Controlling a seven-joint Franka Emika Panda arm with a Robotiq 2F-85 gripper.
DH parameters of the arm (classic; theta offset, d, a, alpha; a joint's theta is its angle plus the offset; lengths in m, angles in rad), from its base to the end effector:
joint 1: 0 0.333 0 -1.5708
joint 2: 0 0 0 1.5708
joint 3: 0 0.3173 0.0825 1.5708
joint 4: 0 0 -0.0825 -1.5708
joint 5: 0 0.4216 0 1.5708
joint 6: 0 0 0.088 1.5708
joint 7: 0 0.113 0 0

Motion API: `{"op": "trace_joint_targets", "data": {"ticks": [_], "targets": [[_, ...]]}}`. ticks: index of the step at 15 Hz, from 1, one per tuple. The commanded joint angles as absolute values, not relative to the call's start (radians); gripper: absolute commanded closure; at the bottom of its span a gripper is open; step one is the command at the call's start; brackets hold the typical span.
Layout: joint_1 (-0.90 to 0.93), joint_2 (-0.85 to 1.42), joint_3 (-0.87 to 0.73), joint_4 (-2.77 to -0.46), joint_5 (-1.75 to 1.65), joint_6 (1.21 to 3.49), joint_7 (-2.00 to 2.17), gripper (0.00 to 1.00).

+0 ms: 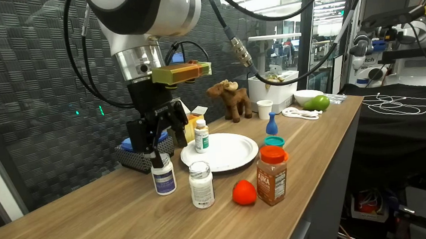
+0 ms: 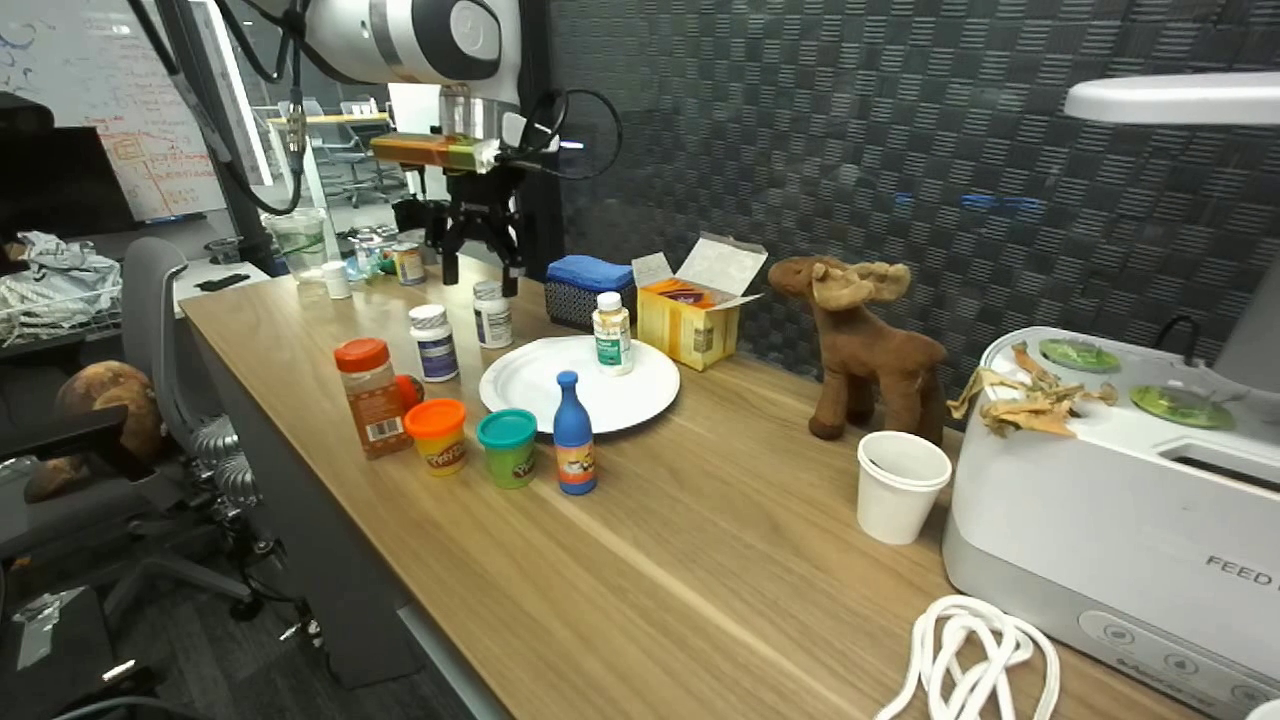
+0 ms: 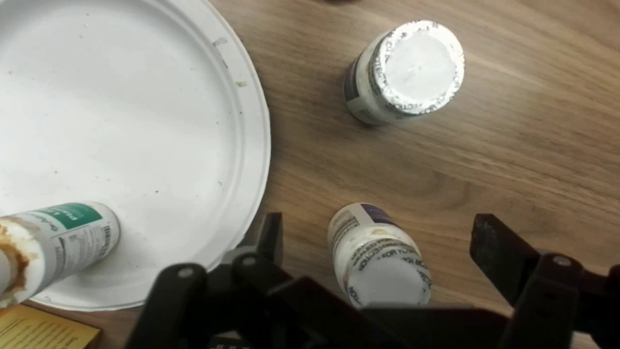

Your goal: Pick up the bottles and small containers and put them on the white plate.

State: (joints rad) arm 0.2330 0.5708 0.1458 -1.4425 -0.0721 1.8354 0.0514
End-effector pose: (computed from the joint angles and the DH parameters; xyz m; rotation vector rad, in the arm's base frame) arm 0.6805 0.2470 0.3259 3.0621 0.5197 -0.2653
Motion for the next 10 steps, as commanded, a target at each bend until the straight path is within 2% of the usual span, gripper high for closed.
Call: {"op": "trace_joint_targets", "data": {"ticks": [1, 10], "targets": [[0.234, 0.567, 0.159, -1.444, -0.047, 1.852, 0.008, 0.00], [0.259, 0.616, 0.150, -1.397, -0.085, 1.847, -0.009, 0.00]]}}
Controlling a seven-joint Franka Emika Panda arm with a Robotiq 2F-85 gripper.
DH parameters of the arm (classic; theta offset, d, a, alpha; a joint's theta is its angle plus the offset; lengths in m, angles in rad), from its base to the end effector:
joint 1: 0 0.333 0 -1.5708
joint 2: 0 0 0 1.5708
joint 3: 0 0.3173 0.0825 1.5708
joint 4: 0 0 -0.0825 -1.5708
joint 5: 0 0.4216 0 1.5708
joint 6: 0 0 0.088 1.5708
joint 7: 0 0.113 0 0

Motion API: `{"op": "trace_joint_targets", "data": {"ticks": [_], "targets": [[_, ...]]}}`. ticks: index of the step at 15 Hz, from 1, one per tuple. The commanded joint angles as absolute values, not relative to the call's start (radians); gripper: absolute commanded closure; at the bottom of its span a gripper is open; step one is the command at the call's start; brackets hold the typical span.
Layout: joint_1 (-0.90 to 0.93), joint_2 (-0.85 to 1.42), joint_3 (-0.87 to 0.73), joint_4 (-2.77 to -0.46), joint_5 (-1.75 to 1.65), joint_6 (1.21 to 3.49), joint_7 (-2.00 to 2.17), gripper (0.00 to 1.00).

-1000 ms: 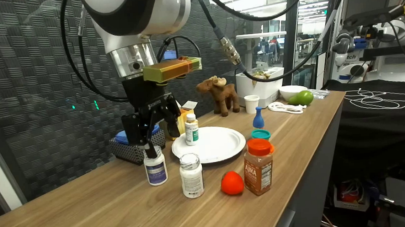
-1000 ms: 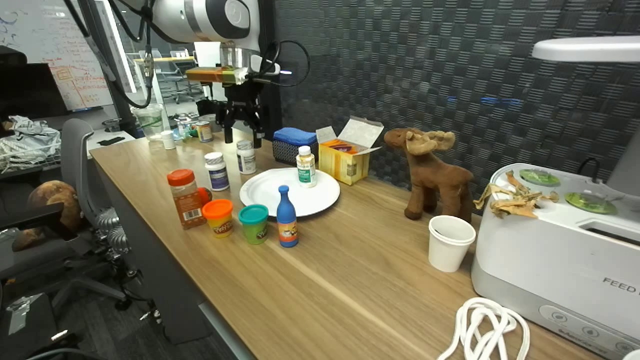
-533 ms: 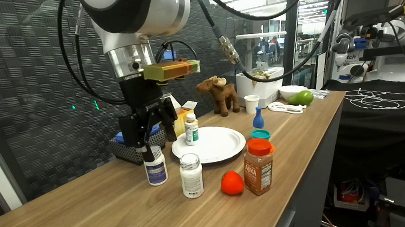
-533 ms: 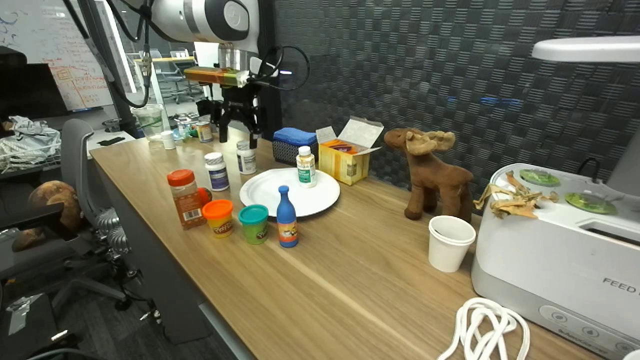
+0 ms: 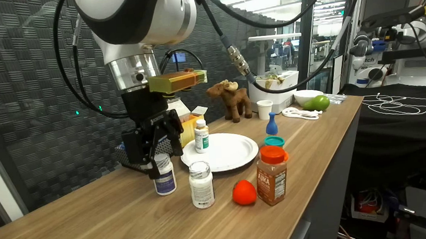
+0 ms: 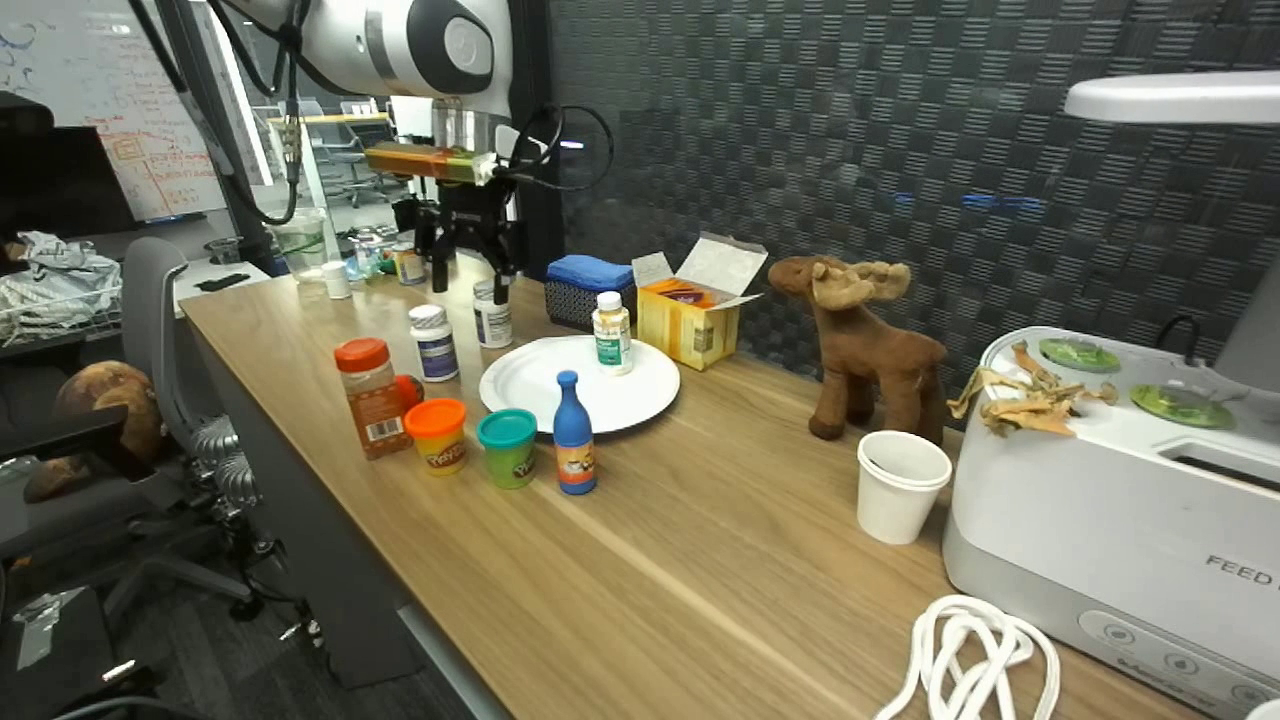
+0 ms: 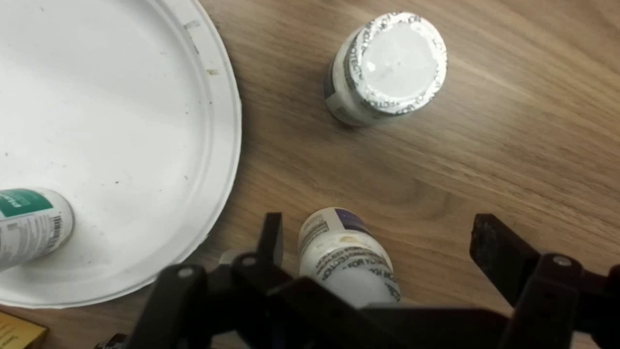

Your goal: Pick up the bottles and small containers and put them on the white plate.

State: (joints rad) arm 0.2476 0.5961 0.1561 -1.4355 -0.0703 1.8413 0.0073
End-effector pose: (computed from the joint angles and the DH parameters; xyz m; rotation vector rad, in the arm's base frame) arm 0.6765 0.2634 0.3119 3.0513 0.6232 -0.2873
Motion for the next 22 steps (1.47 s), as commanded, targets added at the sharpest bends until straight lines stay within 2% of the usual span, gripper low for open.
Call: {"op": "trace_joint_targets", "data": {"ticks": [1, 5, 6, 8, 9, 15, 22], "targets": [[0.263, 0.623, 0.148, -1.387, -0.093, 1.846, -0.010, 0.00], [0.272, 0.635, 0.143, -1.364, -0.122, 1.847, -0.007, 0.00], [0.274, 0.637, 0.141, -1.354, -0.129, 1.848, -0.005, 0.06], [0.276, 0.638, 0.141, -1.339, -0.135, 1.853, -0.006, 0.31], [0.276, 0.639, 0.142, -1.334, -0.134, 1.854, -0.008, 0.31], [0.277, 0.626, 0.144, -1.339, -0.129, 1.839, -0.011, 0.78], [0.277, 0.572, 0.102, -1.333, -0.180, 1.779, 0.060, 0.80]]}}
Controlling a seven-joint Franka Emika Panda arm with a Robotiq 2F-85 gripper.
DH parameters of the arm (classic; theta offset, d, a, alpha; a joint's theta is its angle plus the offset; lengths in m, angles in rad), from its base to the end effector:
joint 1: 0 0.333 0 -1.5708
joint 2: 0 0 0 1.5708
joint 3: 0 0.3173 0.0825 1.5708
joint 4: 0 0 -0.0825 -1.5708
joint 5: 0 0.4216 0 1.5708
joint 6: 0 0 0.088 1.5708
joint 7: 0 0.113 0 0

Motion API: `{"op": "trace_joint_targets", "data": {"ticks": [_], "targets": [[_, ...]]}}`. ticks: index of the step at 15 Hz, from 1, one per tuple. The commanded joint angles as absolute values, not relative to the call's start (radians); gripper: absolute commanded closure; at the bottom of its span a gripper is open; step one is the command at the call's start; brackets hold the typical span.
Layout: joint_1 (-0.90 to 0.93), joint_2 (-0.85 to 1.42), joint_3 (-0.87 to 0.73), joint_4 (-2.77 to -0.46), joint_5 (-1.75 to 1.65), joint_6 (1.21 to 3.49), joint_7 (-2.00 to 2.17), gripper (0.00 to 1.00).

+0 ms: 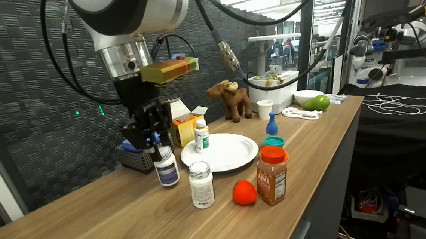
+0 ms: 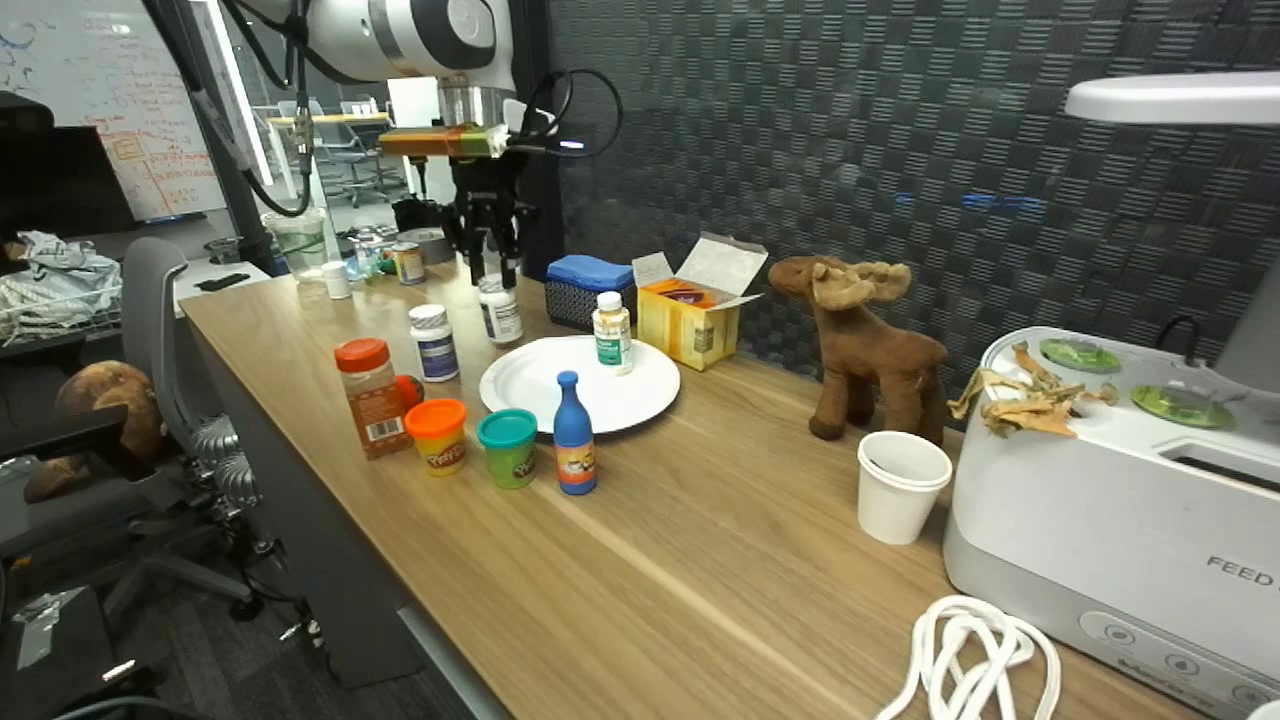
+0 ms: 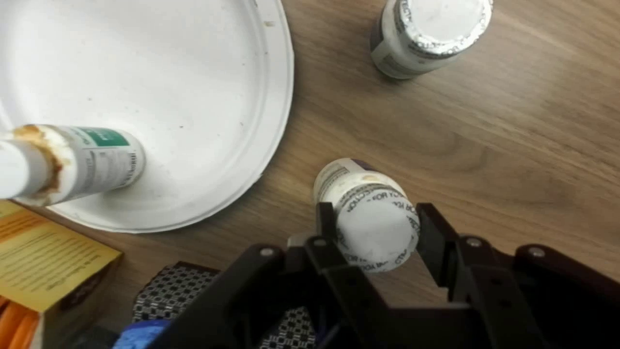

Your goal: Pick up the bottles and small containers and put them on the white plate.

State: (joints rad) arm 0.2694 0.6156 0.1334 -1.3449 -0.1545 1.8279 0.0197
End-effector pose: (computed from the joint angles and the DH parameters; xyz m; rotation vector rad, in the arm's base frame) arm 0.6970 0.2622 0.3399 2.9790 0.6234 -0.1673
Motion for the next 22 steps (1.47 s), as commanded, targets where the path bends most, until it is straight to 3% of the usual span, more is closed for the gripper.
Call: {"op": "trace_joint_targets", "data": {"ticks": [1, 22], "targets": [[0.272, 0.559, 0.094, -1.334, -0.181, 1.770, 0.070, 0.80], [0.163, 0.563, 0.061, -1.414, -0.080, 1.828, 0.184, 0.80]]}}
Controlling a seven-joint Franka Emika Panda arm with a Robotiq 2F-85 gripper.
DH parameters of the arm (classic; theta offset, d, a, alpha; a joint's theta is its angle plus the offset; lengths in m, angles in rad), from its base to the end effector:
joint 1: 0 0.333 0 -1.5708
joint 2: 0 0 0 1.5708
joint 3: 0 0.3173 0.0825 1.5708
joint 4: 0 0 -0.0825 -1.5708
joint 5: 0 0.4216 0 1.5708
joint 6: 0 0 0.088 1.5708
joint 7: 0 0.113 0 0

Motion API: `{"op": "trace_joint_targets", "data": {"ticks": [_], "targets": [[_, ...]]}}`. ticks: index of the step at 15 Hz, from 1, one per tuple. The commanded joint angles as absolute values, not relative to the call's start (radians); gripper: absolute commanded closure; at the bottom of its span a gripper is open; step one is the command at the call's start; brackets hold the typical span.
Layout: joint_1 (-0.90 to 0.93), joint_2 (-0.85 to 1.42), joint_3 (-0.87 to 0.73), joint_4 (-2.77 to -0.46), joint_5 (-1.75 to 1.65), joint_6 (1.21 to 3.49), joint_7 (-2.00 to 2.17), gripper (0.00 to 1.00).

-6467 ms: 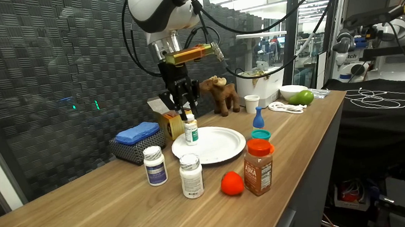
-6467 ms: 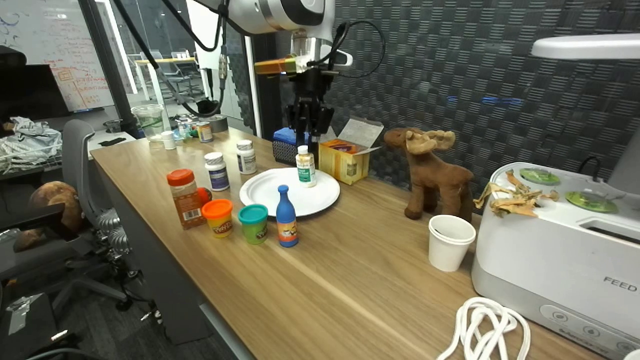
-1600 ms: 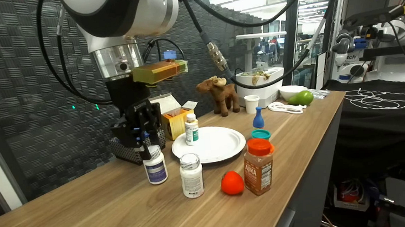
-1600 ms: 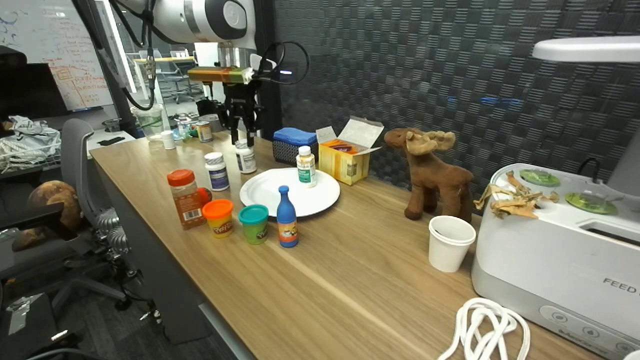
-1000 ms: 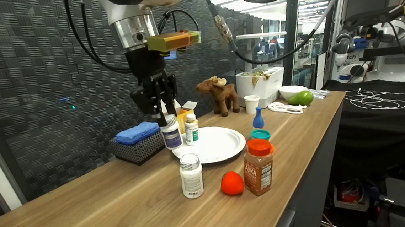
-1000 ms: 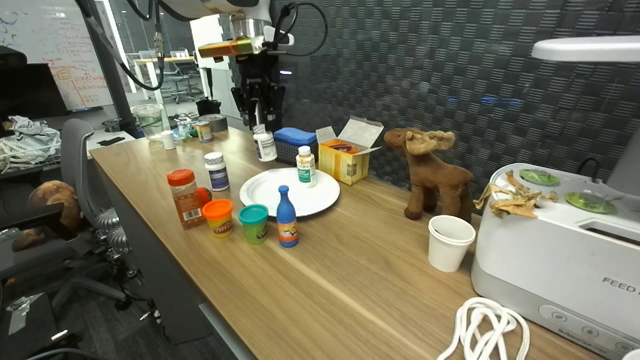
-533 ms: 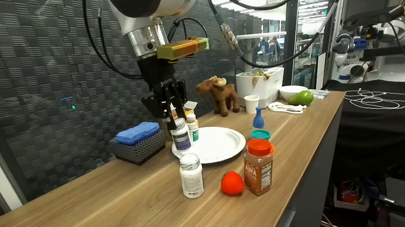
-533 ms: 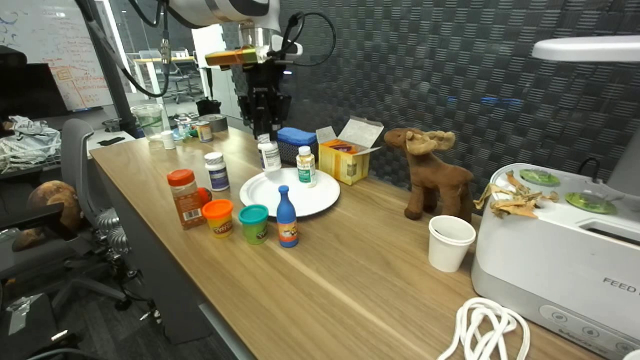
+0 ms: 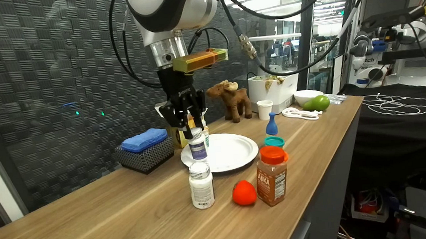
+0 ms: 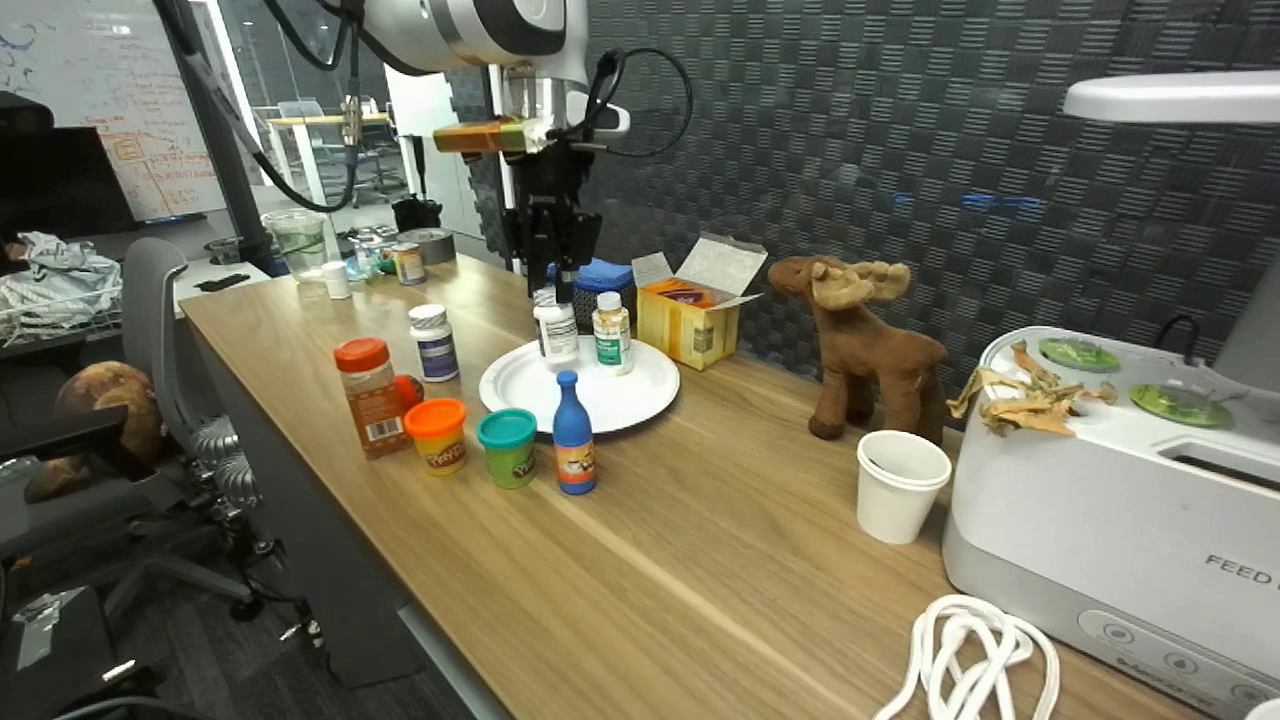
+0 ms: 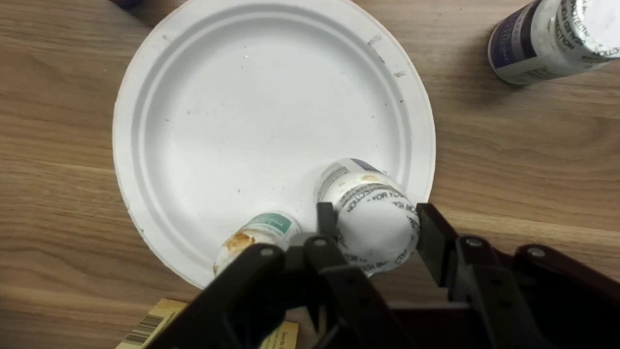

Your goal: Pick up the bottles and small containers and put them on the white plate.

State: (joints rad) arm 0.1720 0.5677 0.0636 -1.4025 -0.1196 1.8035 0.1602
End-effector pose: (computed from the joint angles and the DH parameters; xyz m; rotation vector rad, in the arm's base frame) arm 0.7129 0.1523 0.3431 3.0195 0.1595 -0.2221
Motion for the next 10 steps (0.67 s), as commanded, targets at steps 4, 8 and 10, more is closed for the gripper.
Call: {"op": "trace_joint_targets", "data": {"ticks": [4, 8, 10], "targets": [[0.153, 0.576, 0.054, -1.424, -0.055, 1.858, 0.209, 0.80], [0.158, 0.571, 0.045, -1.432, -0.064, 1.877, 0.226, 0.80], [0.163, 0.565, 0.044, -1.432, -0.072, 1.866, 0.229, 0.29]]}}
